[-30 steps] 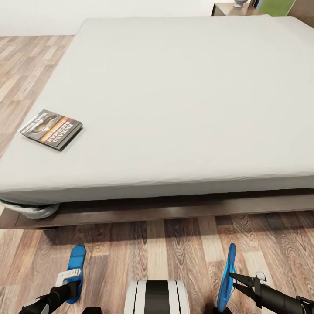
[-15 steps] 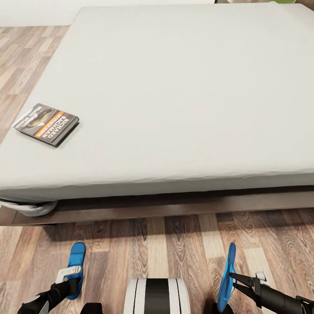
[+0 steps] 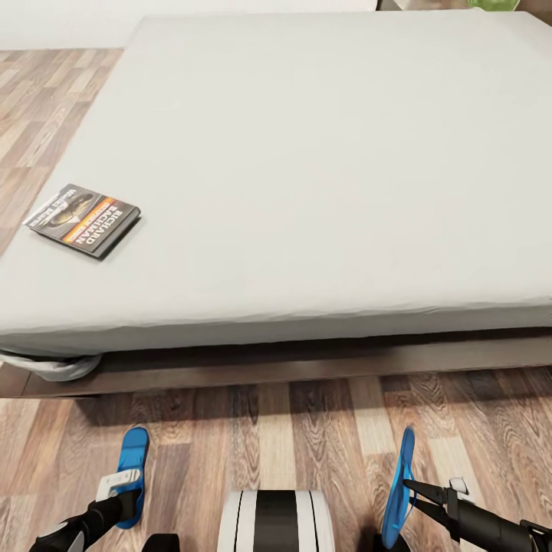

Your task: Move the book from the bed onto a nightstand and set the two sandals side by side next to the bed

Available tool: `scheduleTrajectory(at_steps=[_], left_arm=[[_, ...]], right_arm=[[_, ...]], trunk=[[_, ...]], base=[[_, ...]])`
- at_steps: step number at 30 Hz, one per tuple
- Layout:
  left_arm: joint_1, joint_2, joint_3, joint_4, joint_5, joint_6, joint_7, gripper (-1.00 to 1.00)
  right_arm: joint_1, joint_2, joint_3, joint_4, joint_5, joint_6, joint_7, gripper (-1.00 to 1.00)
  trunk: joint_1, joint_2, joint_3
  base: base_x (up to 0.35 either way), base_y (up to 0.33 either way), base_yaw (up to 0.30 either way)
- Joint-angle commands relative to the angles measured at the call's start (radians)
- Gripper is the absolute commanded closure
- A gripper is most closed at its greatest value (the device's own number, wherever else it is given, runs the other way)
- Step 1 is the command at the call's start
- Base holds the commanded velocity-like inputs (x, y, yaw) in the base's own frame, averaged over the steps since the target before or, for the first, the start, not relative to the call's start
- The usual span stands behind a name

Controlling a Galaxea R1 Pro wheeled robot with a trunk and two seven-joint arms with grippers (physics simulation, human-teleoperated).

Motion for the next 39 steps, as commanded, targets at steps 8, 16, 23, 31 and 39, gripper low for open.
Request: scheduleTrajectory(at_steps=[8,16,23,31,39], left_arm=[[0.001,-0.002,0.008,0.013,0.009,0.007,0.015,1.0],[0.001,-0.002,0.008,0.013,0.009,0.008,0.015,1.0],[0.001,-0.001,0.008,0.013,0.009,0.007,0.015,1.0],[0.001,-0.001,0.01,0.011,0.007,0.013,0.013,1.0],[-0.001,0.001,0.01,0.002,0.006,0.105,0.013,1.0]], right_arm=[[-0.001,0.001,-0.005,-0.001,0.011,0.011,0.007,1.0],[-0.001,0.001,-0.005,-0.001,0.011,0.011,0.007,1.0],[-0.001,0.001,-0.005,-0.001,0.011,0.011,0.007,1.0],[-0.001,0.001,-0.005,-0.001,0.011,0.011,0.007,1.0],[-0.001,0.001,-0.005,-0.001,0.011,0.011,0.007,1.0]], trunk=[[0.0,0.0,0.003],[-0.001,0.001,0.015],[-0.001,0.001,0.015],[-0.001,0.001,0.015],[-0.001,0.001,0.015]], base=[[0.0,0.0,0.0],[0.0,0.0,0.0],[0.0,0.0,0.0],[0.0,0.0,0.0],[0.0,0.0,0.0]])
